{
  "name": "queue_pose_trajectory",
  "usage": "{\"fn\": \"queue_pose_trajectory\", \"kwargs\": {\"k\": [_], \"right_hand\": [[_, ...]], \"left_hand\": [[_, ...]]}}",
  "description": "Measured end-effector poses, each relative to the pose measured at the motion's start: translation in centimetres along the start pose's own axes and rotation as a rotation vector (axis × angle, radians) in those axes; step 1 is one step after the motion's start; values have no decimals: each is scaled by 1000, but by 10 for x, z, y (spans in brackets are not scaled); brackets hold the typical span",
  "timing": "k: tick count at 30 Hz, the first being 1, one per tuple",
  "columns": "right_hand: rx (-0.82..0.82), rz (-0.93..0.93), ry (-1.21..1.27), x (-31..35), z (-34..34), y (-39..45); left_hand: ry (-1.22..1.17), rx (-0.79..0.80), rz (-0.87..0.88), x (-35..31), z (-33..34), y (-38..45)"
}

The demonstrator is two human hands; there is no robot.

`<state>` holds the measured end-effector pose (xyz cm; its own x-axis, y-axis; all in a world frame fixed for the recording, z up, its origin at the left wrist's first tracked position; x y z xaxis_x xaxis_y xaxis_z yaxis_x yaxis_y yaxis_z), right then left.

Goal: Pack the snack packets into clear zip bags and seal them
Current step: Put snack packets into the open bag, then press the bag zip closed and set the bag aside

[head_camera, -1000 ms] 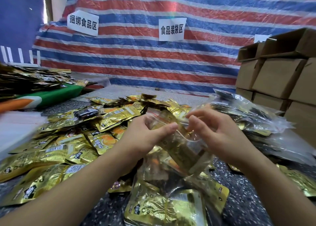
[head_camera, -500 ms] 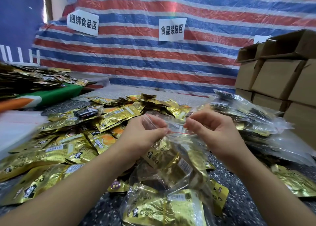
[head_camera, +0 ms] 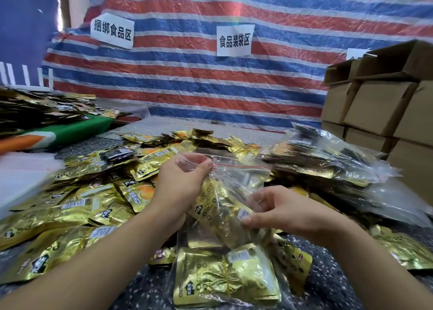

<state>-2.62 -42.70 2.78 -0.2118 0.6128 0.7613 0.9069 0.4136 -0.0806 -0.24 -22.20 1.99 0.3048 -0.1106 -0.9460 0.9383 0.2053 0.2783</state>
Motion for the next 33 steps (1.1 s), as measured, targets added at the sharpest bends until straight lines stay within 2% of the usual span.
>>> {"fn": "queue_pose_trajectory", "kwargs": {"k": [5,10,14,17,21,25,27,29,33], "right_hand": [[-83,-72,244,1,-3,-1],[-193,-66,425,3,0,5],[-75,3,538,2,3,6],[-59,-58,599,1,0,6],[-193,-85,714,2,-6,6],[-321,22,857,-7,-11,12],[-359,57,943,-9,-14,12],[-341,5,1031,-7,-18,8],[-144,-312,1236,6,-21,-2]], "left_hand": [[118,221,-58,-5,-1,1],[145,185,-16,-4,-1,1],[-16,218,-111,-3,0,2],[-111,241,-196,-4,-1,2],[-120,330,-214,-5,0,2],[78,426,-285,0,-2,0],[93,423,-276,0,-3,-1],[-35,387,-257,-3,-2,-1],[-276,411,-166,-13,3,-1]]}}
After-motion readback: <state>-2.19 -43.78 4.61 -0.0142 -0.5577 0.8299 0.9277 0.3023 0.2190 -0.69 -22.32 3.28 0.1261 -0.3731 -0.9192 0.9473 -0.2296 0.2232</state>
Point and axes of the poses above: each hand's wrist, its own y-axis towards the middle knuckle, its own z-axis out of the palm, x = y × z, the point moved 2 cm from there along y, towards the middle knuckle, and after that the axes turned 1 degree about x, right-handed, at the moved point
